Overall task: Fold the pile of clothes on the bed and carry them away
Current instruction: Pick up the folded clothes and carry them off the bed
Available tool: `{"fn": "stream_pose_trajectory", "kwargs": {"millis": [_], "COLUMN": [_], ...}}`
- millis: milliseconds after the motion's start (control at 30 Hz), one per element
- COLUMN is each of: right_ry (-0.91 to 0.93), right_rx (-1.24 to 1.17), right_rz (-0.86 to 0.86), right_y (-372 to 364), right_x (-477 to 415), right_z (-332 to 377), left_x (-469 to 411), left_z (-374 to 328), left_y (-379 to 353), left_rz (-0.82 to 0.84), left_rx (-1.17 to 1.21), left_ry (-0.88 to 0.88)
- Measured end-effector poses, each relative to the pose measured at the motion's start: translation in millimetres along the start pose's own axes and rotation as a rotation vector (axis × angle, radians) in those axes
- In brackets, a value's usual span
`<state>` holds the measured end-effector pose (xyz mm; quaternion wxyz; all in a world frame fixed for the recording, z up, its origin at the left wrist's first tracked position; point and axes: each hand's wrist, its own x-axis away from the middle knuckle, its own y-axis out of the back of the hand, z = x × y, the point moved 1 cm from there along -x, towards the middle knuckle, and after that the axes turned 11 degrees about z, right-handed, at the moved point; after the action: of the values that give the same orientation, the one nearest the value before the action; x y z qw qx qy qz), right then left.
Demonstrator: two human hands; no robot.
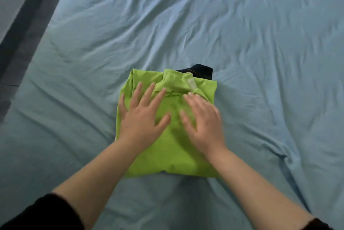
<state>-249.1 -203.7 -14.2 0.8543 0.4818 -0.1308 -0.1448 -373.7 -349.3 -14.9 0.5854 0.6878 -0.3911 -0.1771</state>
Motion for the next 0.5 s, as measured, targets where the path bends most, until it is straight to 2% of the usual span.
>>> {"fn": "stream_pose_trajectory", "kwargs": {"millis": [67,100,133,167,233,267,300,333,400,433,500], "right_ry": [0.059,0.039,0.011,-0.006,-0.119,-0.219,-0.357,-0.525,-0.799,-0.851,-0.880], "right_rx": [0.247,0.283,0.227,0.087,-0.306,-0.425,-0.515,-0.604,-0.785,-0.883,-1.019], "right_rz": [0.406,0.545,0.592,0.536,0.155,-0.034,-0.127,-0.101,0.130,0.224,0.291], "right_y": [-8,-11,-9,-5,14,20,24,26,22,20,18], "right_x": [21,27,28,26,23,23,24,27,32,33,28], "right_z": [-6,-11,-15,-18,-17,-23,-31,-40,-54,-57,-58], "left_x": [23,30,33,33,34,36,40,43,43,41,32], "left_z": [-1,3,9,14,18,19,23,27,33,34,32], "left_y": [-12,-19,-23,-22,-10,-2,4,8,8,7,8], "left_rz": [0.197,0.311,0.380,0.365,0.233,0.143,0.105,0.118,0.227,0.284,0.330], "left_rx": [-0.138,-0.169,-0.172,-0.153,-0.047,0.075,0.257,0.497,0.905,0.985,1.025], "left_ry": [-0.077,-0.094,-0.098,-0.095,-0.039,0.052,0.199,0.367,0.620,0.669,0.684]}}
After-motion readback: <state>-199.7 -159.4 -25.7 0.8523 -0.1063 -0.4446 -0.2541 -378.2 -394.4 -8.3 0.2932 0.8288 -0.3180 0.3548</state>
